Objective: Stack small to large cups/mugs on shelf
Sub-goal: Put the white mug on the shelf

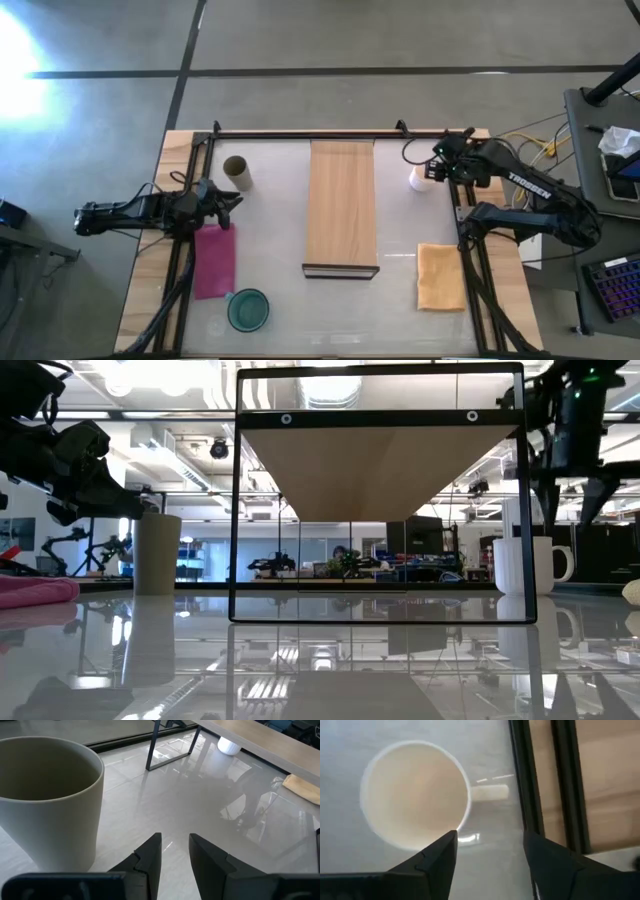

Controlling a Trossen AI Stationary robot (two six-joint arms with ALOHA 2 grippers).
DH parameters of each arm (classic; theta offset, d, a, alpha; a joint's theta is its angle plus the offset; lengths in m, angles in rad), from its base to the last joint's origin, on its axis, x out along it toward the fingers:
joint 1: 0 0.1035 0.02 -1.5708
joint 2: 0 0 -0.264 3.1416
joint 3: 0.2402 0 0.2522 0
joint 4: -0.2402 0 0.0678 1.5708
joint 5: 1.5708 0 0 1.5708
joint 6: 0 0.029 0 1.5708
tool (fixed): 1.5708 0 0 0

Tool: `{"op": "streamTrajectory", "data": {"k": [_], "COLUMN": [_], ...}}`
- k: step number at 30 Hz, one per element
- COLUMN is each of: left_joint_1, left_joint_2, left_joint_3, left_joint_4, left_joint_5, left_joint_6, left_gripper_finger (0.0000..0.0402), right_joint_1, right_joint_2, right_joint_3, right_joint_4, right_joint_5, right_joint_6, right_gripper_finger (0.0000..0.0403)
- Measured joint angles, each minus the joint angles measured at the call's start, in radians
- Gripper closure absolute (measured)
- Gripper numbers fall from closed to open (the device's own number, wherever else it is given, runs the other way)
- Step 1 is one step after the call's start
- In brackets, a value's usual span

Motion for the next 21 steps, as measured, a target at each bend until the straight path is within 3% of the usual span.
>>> {"op": "streamTrajectory", "data": {"k": [21], "left_joint_1": [0.0], "left_joint_2": [0.0], "left_joint_3": [0.0], "left_joint_4": [0.0], "left_joint_5": [0.0], "left_joint_6": [0.0], "left_gripper_finger": [0.0317], "right_joint_1": [0.0], "right_joint_2": [0.048], "right_joint_3": [-0.14], "right_joint_4": [0.297], "right_joint_5": [0.028], "right_joint_6": [0.282], "right_gripper_finger": [0.0182]}}
